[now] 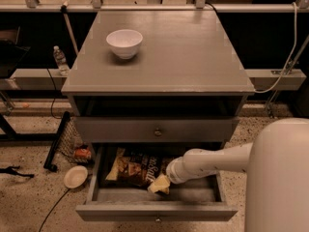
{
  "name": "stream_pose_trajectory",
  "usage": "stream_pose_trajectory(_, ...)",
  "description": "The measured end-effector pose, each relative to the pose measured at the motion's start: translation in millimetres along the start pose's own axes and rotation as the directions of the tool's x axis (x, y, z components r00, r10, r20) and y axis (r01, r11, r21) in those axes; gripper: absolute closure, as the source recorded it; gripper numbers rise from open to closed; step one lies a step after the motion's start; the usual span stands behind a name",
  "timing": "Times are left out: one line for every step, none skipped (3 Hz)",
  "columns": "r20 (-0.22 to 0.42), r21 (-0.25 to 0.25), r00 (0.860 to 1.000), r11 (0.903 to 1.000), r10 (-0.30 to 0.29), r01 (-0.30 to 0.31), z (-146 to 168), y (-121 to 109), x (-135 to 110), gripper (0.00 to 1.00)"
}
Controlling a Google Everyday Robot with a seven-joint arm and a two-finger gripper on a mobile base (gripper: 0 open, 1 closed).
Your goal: Pick brown chip bag from middle drawer and place on counter
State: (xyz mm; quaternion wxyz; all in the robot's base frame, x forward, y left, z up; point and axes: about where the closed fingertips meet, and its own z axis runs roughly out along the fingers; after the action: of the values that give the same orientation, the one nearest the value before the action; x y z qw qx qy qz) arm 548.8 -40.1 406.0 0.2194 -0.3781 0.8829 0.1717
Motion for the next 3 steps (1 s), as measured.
stream_pose_trajectory(0.014,-0.021,1.0,0.9997,0.01,-0.01,12.6,5.0,-1.9,0.0)
stream_pose_trajectory(0.023,-0.059,0.999,0.998,0.027,-0.025,28.1,12.2,-2.4,0.02)
stream_pose_trajectory(0.029,-0.076,0.999,0.9965,0.037,-0.034,35.8,15.3,-2.3,0.25)
